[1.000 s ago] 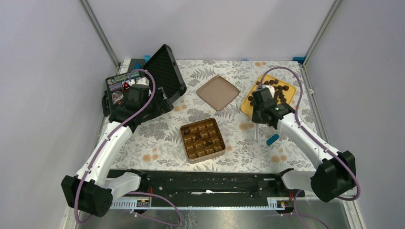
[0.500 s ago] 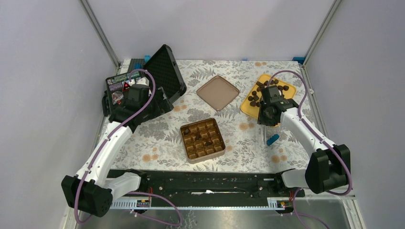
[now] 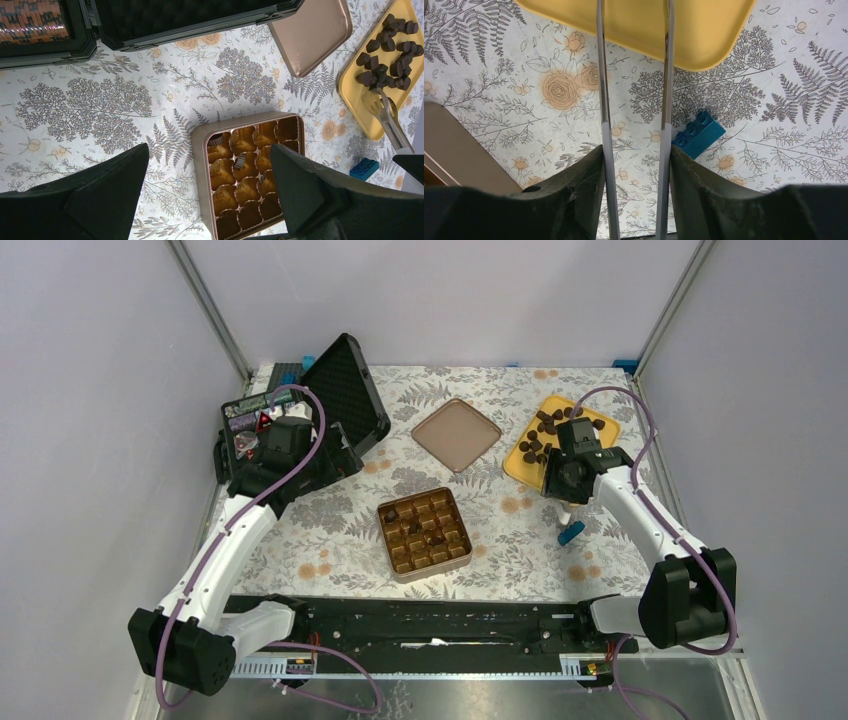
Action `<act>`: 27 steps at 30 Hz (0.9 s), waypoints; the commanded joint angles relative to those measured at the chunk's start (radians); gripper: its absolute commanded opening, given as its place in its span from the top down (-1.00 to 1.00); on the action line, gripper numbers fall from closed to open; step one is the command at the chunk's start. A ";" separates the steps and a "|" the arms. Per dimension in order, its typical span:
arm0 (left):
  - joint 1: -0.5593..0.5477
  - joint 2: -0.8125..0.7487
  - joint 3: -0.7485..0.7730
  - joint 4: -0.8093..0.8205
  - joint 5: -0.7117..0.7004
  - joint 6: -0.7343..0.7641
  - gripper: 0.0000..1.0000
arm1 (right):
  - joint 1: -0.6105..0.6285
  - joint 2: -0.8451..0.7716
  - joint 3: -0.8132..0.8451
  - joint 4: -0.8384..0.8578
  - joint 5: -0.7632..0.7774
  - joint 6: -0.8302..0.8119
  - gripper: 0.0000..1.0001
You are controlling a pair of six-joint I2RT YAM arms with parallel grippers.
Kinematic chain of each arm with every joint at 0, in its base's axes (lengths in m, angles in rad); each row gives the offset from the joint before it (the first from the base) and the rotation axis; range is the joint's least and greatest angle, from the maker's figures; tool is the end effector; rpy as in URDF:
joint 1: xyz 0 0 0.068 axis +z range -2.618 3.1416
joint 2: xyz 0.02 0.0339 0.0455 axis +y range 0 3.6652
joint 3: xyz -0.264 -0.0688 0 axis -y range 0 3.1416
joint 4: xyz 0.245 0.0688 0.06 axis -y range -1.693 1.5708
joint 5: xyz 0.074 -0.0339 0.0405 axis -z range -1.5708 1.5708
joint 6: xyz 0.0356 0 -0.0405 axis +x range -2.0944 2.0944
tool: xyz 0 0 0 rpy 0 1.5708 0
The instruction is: Pack the chocolate
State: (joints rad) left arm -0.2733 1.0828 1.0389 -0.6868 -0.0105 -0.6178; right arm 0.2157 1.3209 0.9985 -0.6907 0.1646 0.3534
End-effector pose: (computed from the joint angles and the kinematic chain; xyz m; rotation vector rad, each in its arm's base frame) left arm 0.2170 -0.0604 0.3227 -0.4069 2.3069 -0.4398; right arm 0.2590 0.0508 0.2560 0.2366 2.5516 0.0031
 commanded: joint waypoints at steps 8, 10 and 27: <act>0.004 -0.018 0.036 0.024 0.004 0.016 -0.97 | -0.032 0.003 0.028 0.025 0.011 -0.019 -0.09; 0.004 -0.014 0.034 0.024 0.004 0.017 -0.97 | -0.034 0.016 0.030 0.038 0.023 -0.020 -0.08; 0.004 -0.017 0.029 0.024 0.004 0.018 -0.97 | -0.043 0.129 0.062 0.100 0.050 -0.057 -0.02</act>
State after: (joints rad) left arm -0.2733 1.0813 1.0389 -0.6868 -0.0105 -0.6094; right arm 0.1818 1.4315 1.0054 -0.6212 0.1890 0.3206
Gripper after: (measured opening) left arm 0.985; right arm 0.519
